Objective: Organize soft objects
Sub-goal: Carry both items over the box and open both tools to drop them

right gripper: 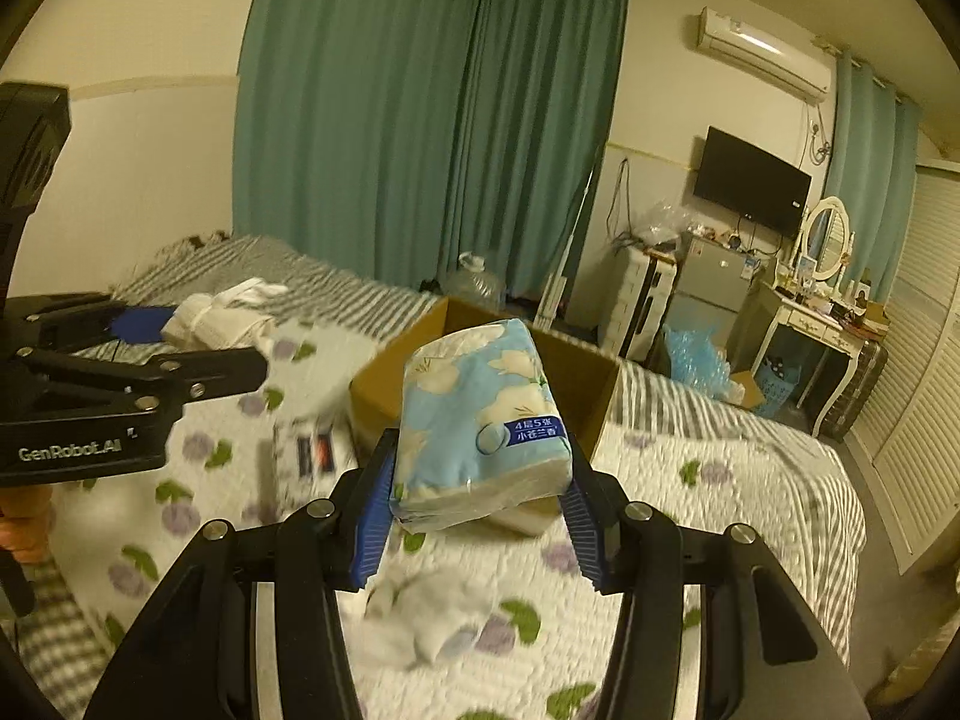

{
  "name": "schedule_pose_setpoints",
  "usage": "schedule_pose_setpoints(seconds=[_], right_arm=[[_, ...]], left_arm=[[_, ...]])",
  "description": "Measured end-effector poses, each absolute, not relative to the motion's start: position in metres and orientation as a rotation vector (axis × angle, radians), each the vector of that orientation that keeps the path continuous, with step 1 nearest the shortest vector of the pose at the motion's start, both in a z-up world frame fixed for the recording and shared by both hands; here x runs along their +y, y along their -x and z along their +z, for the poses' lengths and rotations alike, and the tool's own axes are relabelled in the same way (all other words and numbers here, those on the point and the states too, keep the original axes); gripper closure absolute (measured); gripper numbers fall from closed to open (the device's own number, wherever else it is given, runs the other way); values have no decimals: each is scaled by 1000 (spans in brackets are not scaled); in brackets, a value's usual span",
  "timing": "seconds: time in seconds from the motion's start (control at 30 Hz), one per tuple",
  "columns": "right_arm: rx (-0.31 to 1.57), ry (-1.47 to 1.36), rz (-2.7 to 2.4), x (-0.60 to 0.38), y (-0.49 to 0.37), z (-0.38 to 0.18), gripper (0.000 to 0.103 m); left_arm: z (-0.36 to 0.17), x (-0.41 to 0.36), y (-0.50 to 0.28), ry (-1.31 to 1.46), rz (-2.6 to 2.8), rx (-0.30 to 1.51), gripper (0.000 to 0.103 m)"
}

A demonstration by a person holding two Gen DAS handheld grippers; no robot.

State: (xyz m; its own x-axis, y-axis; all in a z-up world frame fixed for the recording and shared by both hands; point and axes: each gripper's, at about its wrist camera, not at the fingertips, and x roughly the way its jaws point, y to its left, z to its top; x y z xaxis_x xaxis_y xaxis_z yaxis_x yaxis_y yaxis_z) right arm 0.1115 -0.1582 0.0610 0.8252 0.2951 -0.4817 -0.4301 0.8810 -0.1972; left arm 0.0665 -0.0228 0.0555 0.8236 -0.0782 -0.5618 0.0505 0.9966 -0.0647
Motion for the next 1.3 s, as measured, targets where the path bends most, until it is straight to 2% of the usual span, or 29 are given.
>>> schedule_pose_setpoints(seconds=[0.27,0.5,0.77,0.87,0.9,0.93,1.07,1.3], right_arm=[[462,217,367,-151,-192,58,53],[519,184,330,-145,-279,22,53],[538,203,295,-142,-318,-16,51],[545,180,284,-152,-325,-19,41],[541,173,281,-155,-325,-19,33],[535,167,280,-157,-323,-16,28],[501,138,268,-169,-314,1,24],[443,130,276,-174,-276,54,22]], left_arm=[[59,-28,-151,-52,-121,564,45],[20,-32,-231,-104,-141,595,45],[-21,-33,-263,-77,-152,651,45],[-28,-35,-265,-79,-155,658,44],[-29,-36,-265,-80,-158,658,44],[-30,-37,-264,-79,-159,656,41],[-26,-36,-267,-68,-141,661,16],[18,-31,-238,-45,-116,597,14]])
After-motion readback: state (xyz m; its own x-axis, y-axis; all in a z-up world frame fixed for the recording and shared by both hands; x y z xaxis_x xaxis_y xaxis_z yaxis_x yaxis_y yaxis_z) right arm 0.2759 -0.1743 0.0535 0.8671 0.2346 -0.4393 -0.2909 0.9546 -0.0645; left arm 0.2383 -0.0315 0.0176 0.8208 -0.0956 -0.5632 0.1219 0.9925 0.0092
